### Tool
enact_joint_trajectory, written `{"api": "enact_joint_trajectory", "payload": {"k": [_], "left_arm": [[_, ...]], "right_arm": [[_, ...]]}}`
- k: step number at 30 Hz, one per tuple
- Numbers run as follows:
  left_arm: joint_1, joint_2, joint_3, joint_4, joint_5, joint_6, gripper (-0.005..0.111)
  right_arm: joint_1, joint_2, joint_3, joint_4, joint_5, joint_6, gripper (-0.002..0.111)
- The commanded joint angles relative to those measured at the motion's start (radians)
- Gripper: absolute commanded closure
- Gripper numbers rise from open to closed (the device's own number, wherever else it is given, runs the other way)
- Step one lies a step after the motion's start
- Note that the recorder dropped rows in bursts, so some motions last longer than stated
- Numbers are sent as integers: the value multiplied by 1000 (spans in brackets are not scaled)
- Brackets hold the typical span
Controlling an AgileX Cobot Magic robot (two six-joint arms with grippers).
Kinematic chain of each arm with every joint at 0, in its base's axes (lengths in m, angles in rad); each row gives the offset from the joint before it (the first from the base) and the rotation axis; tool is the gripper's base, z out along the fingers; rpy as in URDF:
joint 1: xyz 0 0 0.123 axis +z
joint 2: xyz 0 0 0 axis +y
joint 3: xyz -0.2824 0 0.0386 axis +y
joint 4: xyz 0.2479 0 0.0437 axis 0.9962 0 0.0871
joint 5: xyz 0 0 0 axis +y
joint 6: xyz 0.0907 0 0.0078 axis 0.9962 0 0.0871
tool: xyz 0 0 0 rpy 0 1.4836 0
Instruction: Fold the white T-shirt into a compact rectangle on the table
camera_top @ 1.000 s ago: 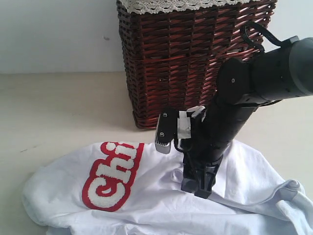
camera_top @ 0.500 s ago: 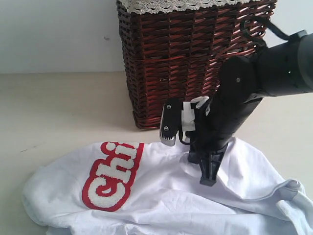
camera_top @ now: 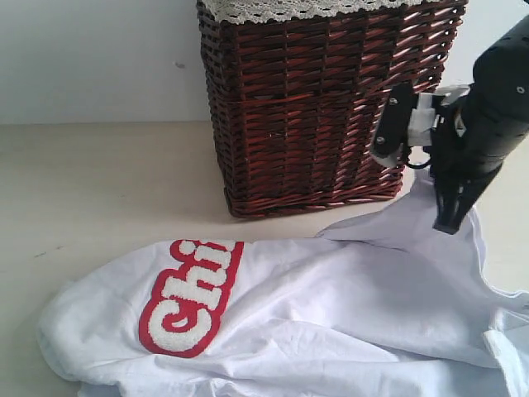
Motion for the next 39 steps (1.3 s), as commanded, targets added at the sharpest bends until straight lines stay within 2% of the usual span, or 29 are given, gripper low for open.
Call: {"api": "enact_joint_trajectory", "payload": {"k": [1, 6, 9, 12, 15, 17, 21, 24, 25, 27, 30, 32, 33, 35, 39], "left_arm": [[-1, -7, 1, -4, -7, -2, 107], [-1, -7, 1, -4, -7, -2, 107], [-1, -7, 1, -4, -7, -2, 107], [-1, -7, 1, -4, -7, -2, 107], [-1, -7, 1, -4, -7, -2, 107], [-1, -7, 1, -4, -7, -2, 107], [-1, -7, 1, -4, -7, -2, 107], [-1, -7, 1, -4, -7, -2, 107], [-1, -7, 1, -4, -7, -2, 107], [-1, -7, 1, -4, -7, -2, 107], [-1, -7, 1, -4, -7, -2, 107], [-1, -7, 1, -4, -7, -2, 107], [-1, -7, 1, -4, -7, -2, 107], [-1, -7, 1, -4, -7, -2, 107], [-1, -7, 1, -4, -7, -2, 107]], "right_arm": [[-116, 33, 0, -64, -13, 18, 108], [-224, 75, 0, -64, -163, 18, 108], [-255, 104, 0, -59, -264, 18, 106], [-258, 130, 0, -52, -308, 20, 92], [-258, 161, 0, -44, -341, 71, 66], [-258, 171, 0, -44, -355, 151, 54], [-255, 130, 0, -33, -325, 299, 50], [-249, -3, 0, 85, -293, 326, 50], [-249, -55, 0, 147, -272, 303, 50], [-249, -141, 0, 310, -184, 117, 51], [-249, -242, 0, 570, 188, -394, 52], [-249, -272, 15, 653, 441, -550, 52], [-249, -283, 36, 685, 503, -609, 52], [-249, -289, 96, 720, 510, -711, 52], [-251, -249, 233, 701, 378, -831, 52]]}}
